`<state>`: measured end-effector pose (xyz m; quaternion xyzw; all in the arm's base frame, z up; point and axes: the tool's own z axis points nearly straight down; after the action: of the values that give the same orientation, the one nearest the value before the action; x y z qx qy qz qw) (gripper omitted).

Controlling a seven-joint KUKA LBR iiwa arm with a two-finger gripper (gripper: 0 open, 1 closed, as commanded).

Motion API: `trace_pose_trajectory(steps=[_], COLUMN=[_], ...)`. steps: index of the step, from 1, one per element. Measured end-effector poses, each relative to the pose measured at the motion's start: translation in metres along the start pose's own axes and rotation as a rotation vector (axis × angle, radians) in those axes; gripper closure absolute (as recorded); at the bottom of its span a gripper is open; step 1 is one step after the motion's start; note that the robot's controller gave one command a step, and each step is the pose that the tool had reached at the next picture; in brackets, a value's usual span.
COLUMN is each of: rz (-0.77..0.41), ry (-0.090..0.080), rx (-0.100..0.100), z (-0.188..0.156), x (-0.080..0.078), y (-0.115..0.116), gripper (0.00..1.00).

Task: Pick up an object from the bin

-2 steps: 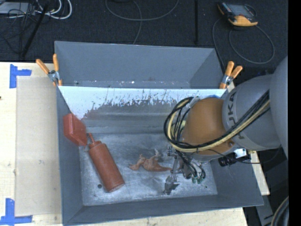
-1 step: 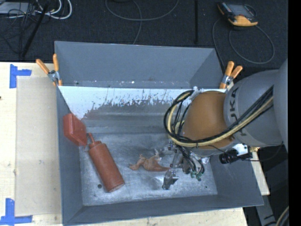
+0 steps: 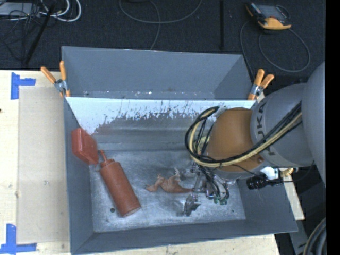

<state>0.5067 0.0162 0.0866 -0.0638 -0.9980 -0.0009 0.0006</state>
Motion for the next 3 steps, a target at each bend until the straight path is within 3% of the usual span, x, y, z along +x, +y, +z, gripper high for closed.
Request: trace_pose_trajectory(steps=[1,3], rz=[0.258,0.258], ry=[-0.002,-0.001], rx=[0.004,0.004], z=[0.0134,0.0101], x=[-0.0123,-0.0114], y=[0.0024,0.0023], gripper=[1.0,1.0])
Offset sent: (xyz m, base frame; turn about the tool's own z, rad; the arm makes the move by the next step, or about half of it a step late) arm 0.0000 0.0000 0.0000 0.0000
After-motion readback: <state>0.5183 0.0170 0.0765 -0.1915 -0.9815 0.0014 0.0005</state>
